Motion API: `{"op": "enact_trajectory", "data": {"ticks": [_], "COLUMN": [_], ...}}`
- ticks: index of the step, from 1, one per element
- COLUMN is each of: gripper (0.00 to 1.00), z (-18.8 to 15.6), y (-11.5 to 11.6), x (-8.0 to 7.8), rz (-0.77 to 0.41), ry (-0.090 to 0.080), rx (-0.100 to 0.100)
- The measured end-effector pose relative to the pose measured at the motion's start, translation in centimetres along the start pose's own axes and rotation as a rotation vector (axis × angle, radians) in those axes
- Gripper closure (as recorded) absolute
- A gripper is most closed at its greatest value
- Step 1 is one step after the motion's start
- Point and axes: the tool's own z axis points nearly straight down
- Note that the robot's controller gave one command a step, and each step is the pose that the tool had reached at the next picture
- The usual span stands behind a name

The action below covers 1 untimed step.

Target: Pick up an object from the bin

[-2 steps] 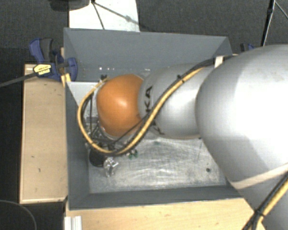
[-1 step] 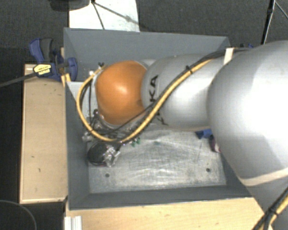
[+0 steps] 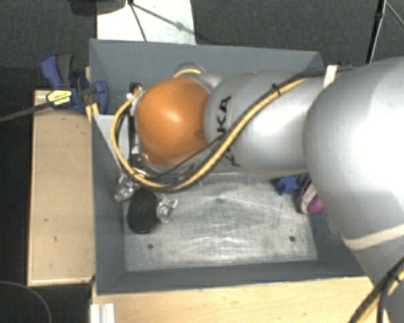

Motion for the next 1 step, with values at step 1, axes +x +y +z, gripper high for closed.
{"op": "enact_trajectory", "data": {"ticks": [1], "gripper": [0.00], "z": [2.91], "y": [-1.02], "x": [-0.64], "rz": [-0.441], "ry": [0.006], "rx": [0.003]}}
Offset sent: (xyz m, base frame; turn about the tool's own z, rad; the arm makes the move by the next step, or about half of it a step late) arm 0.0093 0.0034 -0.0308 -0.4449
